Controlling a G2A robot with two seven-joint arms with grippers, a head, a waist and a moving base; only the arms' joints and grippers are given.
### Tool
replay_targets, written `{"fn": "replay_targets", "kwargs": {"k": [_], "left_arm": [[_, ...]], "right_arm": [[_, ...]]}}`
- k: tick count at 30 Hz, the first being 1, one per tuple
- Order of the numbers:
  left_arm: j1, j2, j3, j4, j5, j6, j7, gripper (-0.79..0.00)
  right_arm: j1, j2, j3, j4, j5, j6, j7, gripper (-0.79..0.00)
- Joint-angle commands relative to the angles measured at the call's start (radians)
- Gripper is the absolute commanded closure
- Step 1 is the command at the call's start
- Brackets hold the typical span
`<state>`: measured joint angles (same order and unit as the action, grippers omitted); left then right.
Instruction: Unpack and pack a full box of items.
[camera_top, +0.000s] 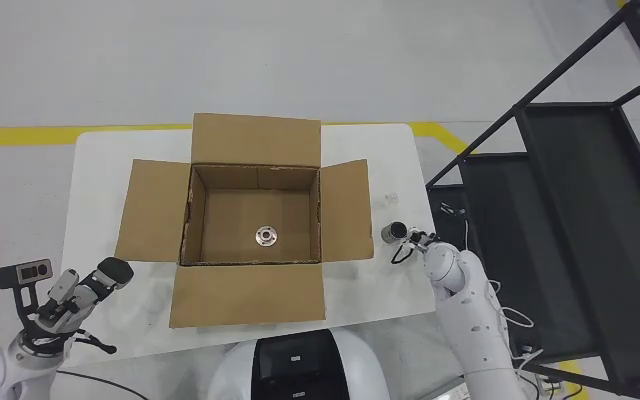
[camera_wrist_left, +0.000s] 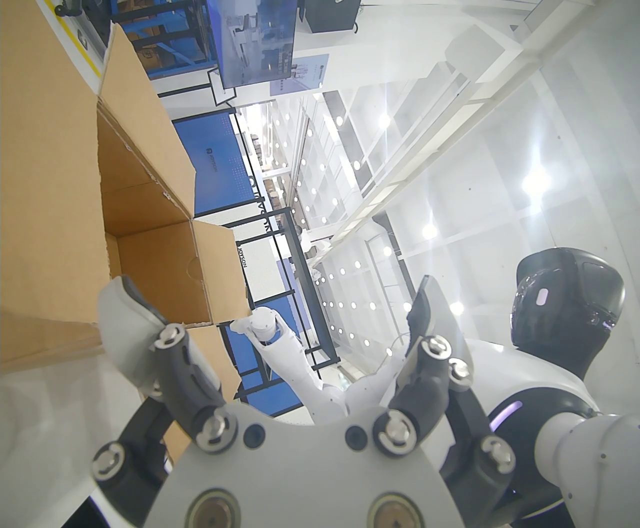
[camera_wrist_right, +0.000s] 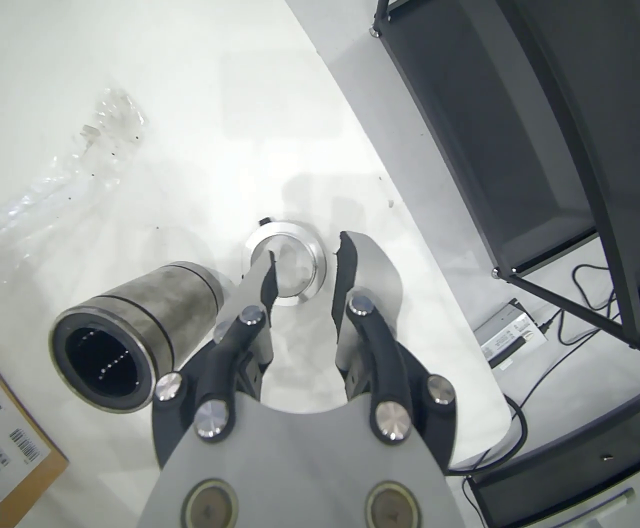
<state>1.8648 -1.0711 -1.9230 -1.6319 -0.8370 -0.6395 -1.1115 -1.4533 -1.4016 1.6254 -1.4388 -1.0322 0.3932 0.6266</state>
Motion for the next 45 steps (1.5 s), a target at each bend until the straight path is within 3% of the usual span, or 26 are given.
{"fn": "replay_targets", "kwargs": {"k": [1, 6, 9, 12, 18, 21, 28, 38, 45], "left_arm": [[0.0, 0.0, 0.0, 0.0, 0.0, 0.0, 0.0, -0.785], [0.0, 0.0, 0.0, 0.0, 0.0, 0.0, 0.0, -0.785], [0.0, 0.0, 0.0, 0.0, 0.0, 0.0, 0.0, -0.785], [0.0, 0.0, 0.0, 0.0, 0.0, 0.0, 0.0, -0.785], [0.0, 0.0, 0.0, 0.0, 0.0, 0.0, 0.0, -0.785], [0.0, 0.0, 0.0, 0.0, 0.0, 0.0, 0.0, -0.785], [0.0, 0.0, 0.0, 0.0, 0.0, 0.0, 0.0, -0.785], [0.0, 0.0, 0.0, 0.0, 0.0, 0.0, 0.0, -0.785], [0.0, 0.0, 0.0, 0.0, 0.0, 0.0, 0.0, -0.785]], "right_arm": [[-0.008, 0.0, 0.013, -0.024, 0.027, 0.009, -0.009, -0.785], [-0.042, -0.002, 0.09, -0.167, 0.182, 0.018, -0.069, -0.785], [-0.082, -0.013, 0.14, -0.265, 0.423, -0.093, -0.159, -0.785], [-0.116, -0.018, 0.14, -0.327, 0.537, -0.173, -0.189, -0.785], [-0.182, -0.013, 0.101, -0.505, 0.689, -0.297, -0.01, -0.785], [-0.212, -0.008, 0.086, -0.594, 0.714, -0.343, 0.054, -0.785], [-0.24, 0.001, 0.017, -0.709, 0.702, -0.408, 0.08, -0.785], [-0.151, 0.003, -0.188, -0.632, 0.545, -0.371, 0.028, -0.785], [-0.143, 0.003, -0.204, -0.626, 0.522, -0.364, 0.02, -0.785]]}}
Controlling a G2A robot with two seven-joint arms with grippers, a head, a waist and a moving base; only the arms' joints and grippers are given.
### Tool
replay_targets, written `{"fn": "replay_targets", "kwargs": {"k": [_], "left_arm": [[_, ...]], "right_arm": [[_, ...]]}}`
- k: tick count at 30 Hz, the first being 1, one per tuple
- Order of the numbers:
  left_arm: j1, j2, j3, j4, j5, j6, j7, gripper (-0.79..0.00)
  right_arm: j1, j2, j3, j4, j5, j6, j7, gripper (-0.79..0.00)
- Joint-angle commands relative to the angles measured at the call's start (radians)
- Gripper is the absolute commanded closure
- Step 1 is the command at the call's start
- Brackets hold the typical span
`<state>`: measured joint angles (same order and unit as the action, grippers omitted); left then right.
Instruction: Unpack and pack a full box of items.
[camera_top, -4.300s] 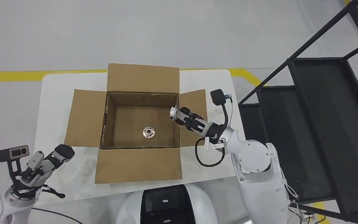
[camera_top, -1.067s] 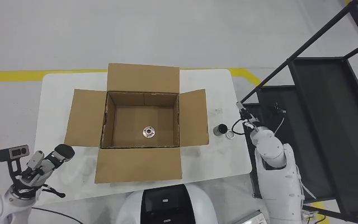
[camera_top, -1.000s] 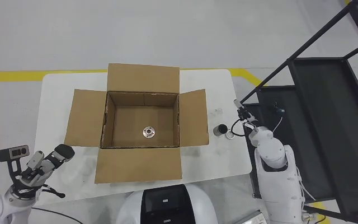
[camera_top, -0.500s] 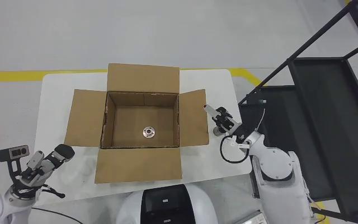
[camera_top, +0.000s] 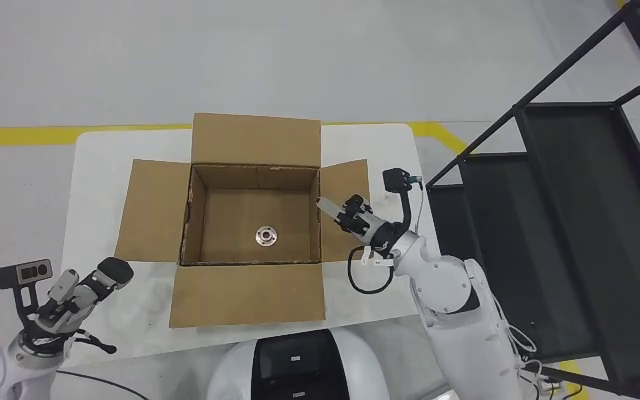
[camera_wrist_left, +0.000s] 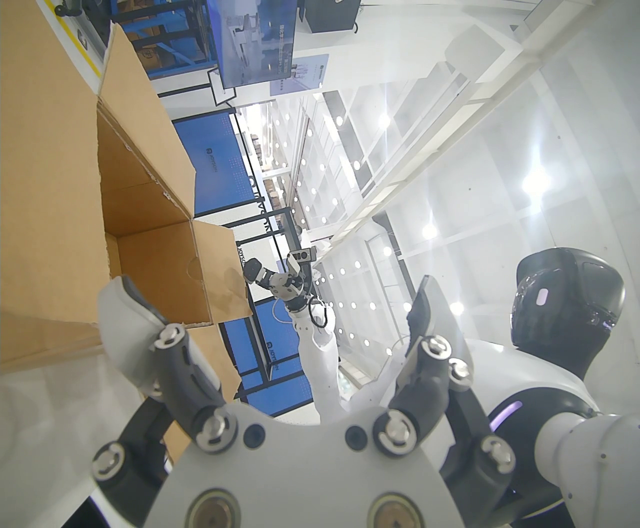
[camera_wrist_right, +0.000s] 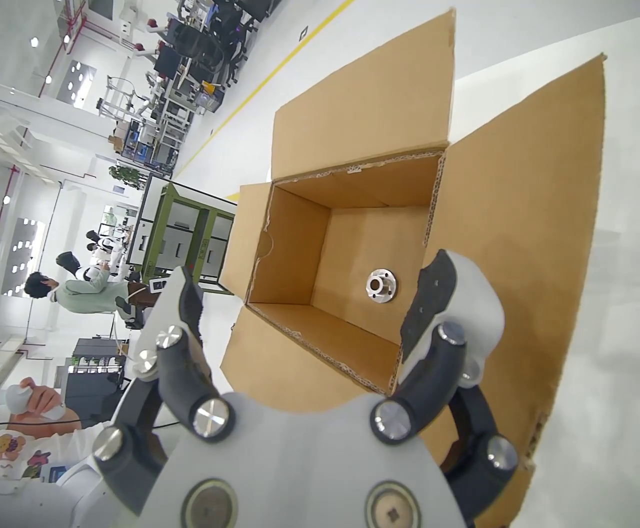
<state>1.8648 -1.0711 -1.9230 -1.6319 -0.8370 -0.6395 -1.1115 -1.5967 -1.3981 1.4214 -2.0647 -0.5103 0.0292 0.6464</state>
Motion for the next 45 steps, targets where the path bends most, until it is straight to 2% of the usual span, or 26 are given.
{"fn": "replay_targets", "kwargs": {"k": [1, 16, 22, 29, 33, 39, 45], "left_arm": [[0.0, 0.0, 0.0, 0.0, 0.0, 0.0, 0.0, -0.785], [0.0, 0.0, 0.0, 0.0, 0.0, 0.0, 0.0, -0.785], [0.0, 0.0, 0.0, 0.0, 0.0, 0.0, 0.0, -0.785], [0.0, 0.0, 0.0, 0.0, 0.0, 0.0, 0.0, -0.785], [0.0, 0.0, 0.0, 0.0, 0.0, 0.0, 0.0, -0.785], [0.0, 0.0, 0.0, 0.0, 0.0, 0.0, 0.0, -0.785], [0.0, 0.0, 0.0, 0.0, 0.0, 0.0, 0.0, -0.785]], "right_arm": [[0.0, 0.0, 0.0, 0.0, 0.0, 0.0, 0.0, -0.785], [0.01, 0.001, -0.021, 0.004, -0.006, -0.017, 0.005, -0.785], [0.199, -0.003, -0.18, 0.075, -0.095, -0.031, 0.111, -0.785], [0.426, -0.02, -0.37, 0.22, -0.275, 0.086, 0.249, -0.785], [0.508, -0.032, -0.456, 0.295, -0.344, 0.149, 0.302, -0.785], [0.604, -0.055, -0.587, 0.437, -0.43, 0.188, 0.379, -0.785], [0.664, -0.08, -0.665, 0.541, -0.494, 0.242, 0.388, -0.785]]}}
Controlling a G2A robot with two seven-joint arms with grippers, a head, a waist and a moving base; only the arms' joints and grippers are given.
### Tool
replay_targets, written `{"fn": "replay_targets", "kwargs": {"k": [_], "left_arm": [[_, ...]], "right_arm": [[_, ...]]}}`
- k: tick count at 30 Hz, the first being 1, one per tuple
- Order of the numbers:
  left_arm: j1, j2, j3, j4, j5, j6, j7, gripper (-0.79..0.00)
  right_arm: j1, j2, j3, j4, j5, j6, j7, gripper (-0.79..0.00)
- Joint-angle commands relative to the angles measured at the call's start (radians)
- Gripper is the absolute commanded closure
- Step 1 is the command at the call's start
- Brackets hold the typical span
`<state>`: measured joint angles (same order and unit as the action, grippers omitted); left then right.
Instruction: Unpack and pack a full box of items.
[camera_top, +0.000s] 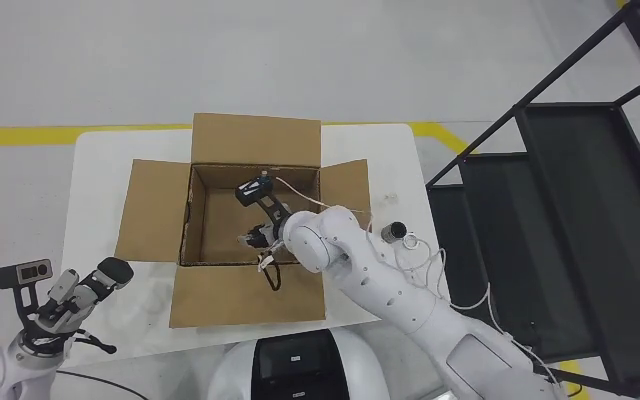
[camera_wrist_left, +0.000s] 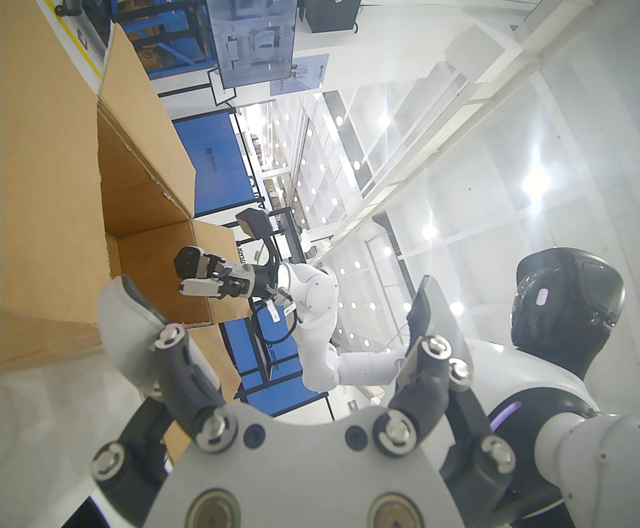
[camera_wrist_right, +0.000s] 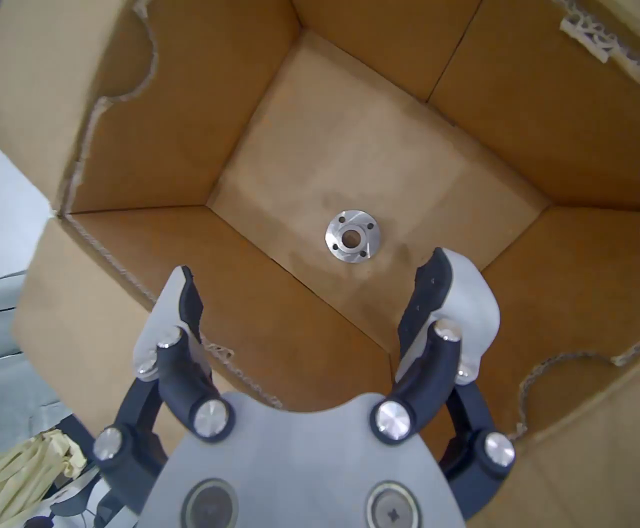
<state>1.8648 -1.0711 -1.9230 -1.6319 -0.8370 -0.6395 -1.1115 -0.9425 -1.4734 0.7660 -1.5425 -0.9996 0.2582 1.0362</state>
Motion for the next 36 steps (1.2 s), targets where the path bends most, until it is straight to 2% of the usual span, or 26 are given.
{"fn": "replay_targets", "kwargs": {"k": [1, 5, 6, 7, 9, 11, 15, 16, 17, 20, 22, 26, 27, 30, 36], "left_arm": [[0.0, 0.0, 0.0, 0.0, 0.0, 0.0, 0.0, -0.785], [0.0, 0.0, 0.0, 0.0, 0.0, 0.0, 0.0, -0.785], [0.0, 0.0, 0.0, 0.0, 0.0, 0.0, 0.0, -0.785], [0.0, 0.0, 0.0, 0.0, 0.0, 0.0, 0.0, -0.785], [0.0, 0.0, 0.0, 0.0, 0.0, 0.0, 0.0, -0.785], [0.0, 0.0, 0.0, 0.0, 0.0, 0.0, 0.0, -0.785], [0.0, 0.0, 0.0, 0.0, 0.0, 0.0, 0.0, -0.785], [0.0, 0.0, 0.0, 0.0, 0.0, 0.0, 0.0, -0.785], [0.0, 0.0, 0.0, 0.0, 0.0, 0.0, 0.0, -0.785], [0.0, 0.0, 0.0, 0.0, 0.0, 0.0, 0.0, -0.785], [0.0, 0.0, 0.0, 0.0, 0.0, 0.0, 0.0, -0.785], [0.0, 0.0, 0.0, 0.0, 0.0, 0.0, 0.0, -0.785], [0.0, 0.0, 0.0, 0.0, 0.0, 0.0, 0.0, -0.785], [0.0, 0.0, 0.0, 0.0, 0.0, 0.0, 0.0, -0.785], [0.0, 0.0, 0.0, 0.0, 0.0, 0.0, 0.0, -0.785]], "right_arm": [[0.021, -0.009, -0.022, 0.035, -0.013, 0.018, 0.004, -0.785], [0.074, -0.031, -0.068, 0.112, -0.041, 0.049, 0.035, -0.785], [0.086, -0.037, -0.079, 0.133, -0.041, 0.06, 0.044, -0.736], [0.103, -0.044, -0.095, 0.158, -0.056, 0.064, 0.062, -0.591], [0.124, -0.058, -0.106, 0.187, -0.032, 0.082, 0.066, -0.437], [0.141, -0.072, -0.121, 0.225, -0.011, 0.083, 0.076, -0.493], [0.154, -0.099, -0.12, 0.287, 0.107, 0.068, 0.053, -0.511], [0.158, -0.104, -0.123, 0.311, 0.123, 0.059, 0.049, -0.419], [0.162, -0.11, -0.123, 0.332, 0.149, 0.055, 0.05, -0.379], [0.177, -0.126, -0.134, 0.38, 0.171, 0.07, 0.035, -0.425], [0.183, -0.136, -0.14, 0.41, 0.182, 0.079, 0.017, -0.517], [0.195, -0.154, -0.154, 0.465, 0.189, 0.099, -0.016, -0.517], [0.199, -0.159, -0.157, 0.476, 0.188, 0.108, -0.022, -0.554], [0.213, -0.169, -0.166, 0.505, 0.169, 0.136, -0.033, -0.579], [0.234, -0.186, -0.172, 0.541, 0.15, 0.175, -0.033, -0.597]]}}
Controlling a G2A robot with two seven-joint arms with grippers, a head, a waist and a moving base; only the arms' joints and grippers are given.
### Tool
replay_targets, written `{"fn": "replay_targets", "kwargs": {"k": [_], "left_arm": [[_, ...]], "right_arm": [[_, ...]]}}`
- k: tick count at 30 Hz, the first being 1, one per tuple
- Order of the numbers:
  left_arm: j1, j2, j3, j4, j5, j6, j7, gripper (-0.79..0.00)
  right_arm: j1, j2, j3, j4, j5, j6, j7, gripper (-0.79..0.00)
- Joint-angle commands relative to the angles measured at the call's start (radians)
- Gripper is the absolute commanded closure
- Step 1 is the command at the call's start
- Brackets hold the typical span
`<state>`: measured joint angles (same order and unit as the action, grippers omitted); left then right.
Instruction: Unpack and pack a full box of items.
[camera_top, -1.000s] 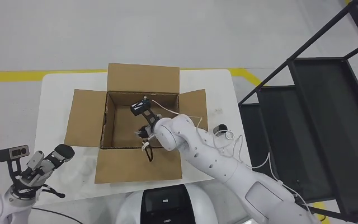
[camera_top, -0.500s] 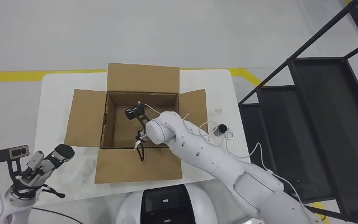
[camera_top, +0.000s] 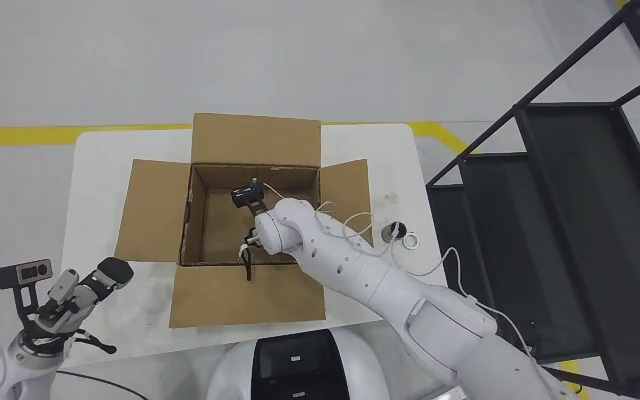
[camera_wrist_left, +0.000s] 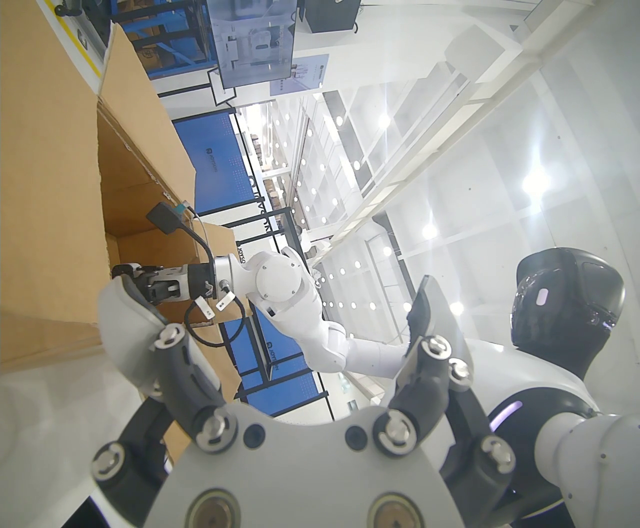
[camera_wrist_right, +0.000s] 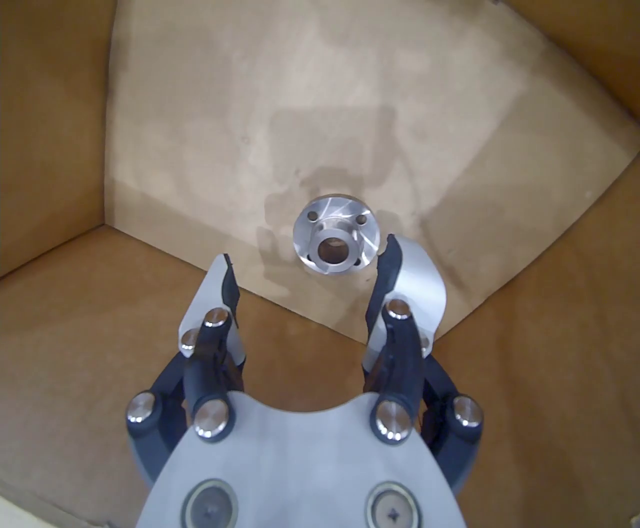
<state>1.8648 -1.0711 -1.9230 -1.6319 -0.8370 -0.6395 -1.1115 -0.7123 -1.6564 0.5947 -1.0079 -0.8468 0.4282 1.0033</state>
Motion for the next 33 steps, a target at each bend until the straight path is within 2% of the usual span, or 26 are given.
{"fn": "replay_targets", "kwargs": {"k": [1, 9, 15, 21, 24, 26, 31, 33], "left_arm": [[0.0, 0.0, 0.0, 0.0, 0.0, 0.0, 0.0, -0.785], [0.0, 0.0, 0.0, 0.0, 0.0, 0.0, 0.0, -0.785], [0.0, 0.0, 0.0, 0.0, 0.0, 0.0, 0.0, -0.785], [0.0, 0.0, 0.0, 0.0, 0.0, 0.0, 0.0, -0.785], [0.0, 0.0, 0.0, 0.0, 0.0, 0.0, 0.0, -0.785], [0.0, 0.0, 0.0, 0.0, 0.0, 0.0, 0.0, -0.785], [0.0, 0.0, 0.0, 0.0, 0.0, 0.0, 0.0, -0.785], [0.0, 0.0, 0.0, 0.0, 0.0, 0.0, 0.0, -0.785]], "right_arm": [[0.006, -0.005, 0.0, 0.012, -0.003, 0.006, -0.001, -0.603], [0.025, -0.027, 0.002, 0.074, 0.009, 0.008, 0.002, -0.61], [0.034, -0.044, 0.001, 0.112, 0.023, -0.007, -0.012, -0.551], [0.047, -0.062, 0.001, 0.157, 0.03, -0.006, -0.028, -0.459], [0.052, -0.07, 0.001, 0.175, 0.032, -0.005, -0.03, -0.449], [0.055, -0.074, 0.001, 0.187, 0.033, -0.007, -0.031, -0.4], [0.059, -0.085, 0.002, 0.216, 0.037, -0.007, -0.028, -0.403], [0.06, -0.089, 0.003, 0.223, 0.037, -0.008, -0.03, -0.379]]}}
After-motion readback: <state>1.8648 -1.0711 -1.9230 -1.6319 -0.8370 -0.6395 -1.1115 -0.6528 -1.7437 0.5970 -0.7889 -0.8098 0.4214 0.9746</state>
